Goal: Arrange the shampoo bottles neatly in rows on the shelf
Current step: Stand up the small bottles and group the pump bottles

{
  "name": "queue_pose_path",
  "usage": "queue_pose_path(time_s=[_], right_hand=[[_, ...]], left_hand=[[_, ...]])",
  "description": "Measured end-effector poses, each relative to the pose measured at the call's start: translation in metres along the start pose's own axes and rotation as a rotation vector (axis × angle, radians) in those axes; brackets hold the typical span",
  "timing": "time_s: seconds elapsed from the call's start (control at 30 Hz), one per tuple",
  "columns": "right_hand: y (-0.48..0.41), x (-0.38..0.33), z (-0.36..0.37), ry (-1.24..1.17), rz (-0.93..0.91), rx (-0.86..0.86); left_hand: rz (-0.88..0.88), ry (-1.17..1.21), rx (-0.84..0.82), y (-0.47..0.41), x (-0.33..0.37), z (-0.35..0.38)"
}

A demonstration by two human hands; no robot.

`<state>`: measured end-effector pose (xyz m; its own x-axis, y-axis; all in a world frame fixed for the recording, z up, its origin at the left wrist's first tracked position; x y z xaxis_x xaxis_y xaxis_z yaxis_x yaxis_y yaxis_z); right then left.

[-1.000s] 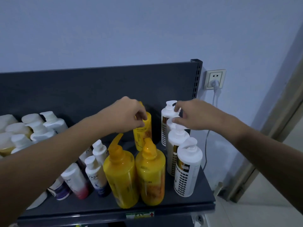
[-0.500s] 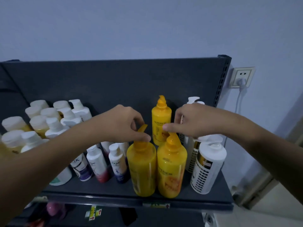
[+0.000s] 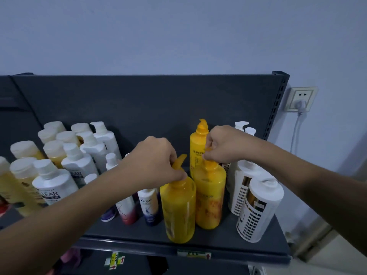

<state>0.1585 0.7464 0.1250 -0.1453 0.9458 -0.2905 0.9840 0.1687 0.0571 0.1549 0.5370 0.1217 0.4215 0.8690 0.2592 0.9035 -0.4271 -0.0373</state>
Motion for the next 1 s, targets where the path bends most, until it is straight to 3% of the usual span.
queue_pose_path(time_s=[0.3, 0.63, 0.9, 1.0], right_hand=[[-0.037, 0.010, -0.002, 0.000, -0.054, 0.102], [-0.044, 0.019, -0.002, -0.026, -0.050, 0.143], [-0.047, 0.017, -0.007, -0.043, -0.022, 0.015], [-0.043, 0.012, -0.007, 0.131, 0.023, -0.019]], left_hand=[[-0.005, 0.249, 0.019, -0.006, 0.009, 0.008], [0.029, 0.304, 0.007, -0.026, 0.031, 0.016], [0.050, 0.402, 0.003, -0.031, 0.026, 0.025], [0.084, 0.424, 0.016, -0.026, 0.019, 0.029]])
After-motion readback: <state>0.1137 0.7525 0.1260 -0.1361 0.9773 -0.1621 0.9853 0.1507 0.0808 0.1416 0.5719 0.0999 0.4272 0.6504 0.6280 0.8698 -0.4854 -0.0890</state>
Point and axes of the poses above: each hand's wrist, its own y-axis away from the middle knuckle, its own z-axis out of the palm, x = y × z, the point moved 1 cm from there along -y, towards the middle knuckle, and after that the axes turned 7 degrees about -z, right-handed, at the moved point
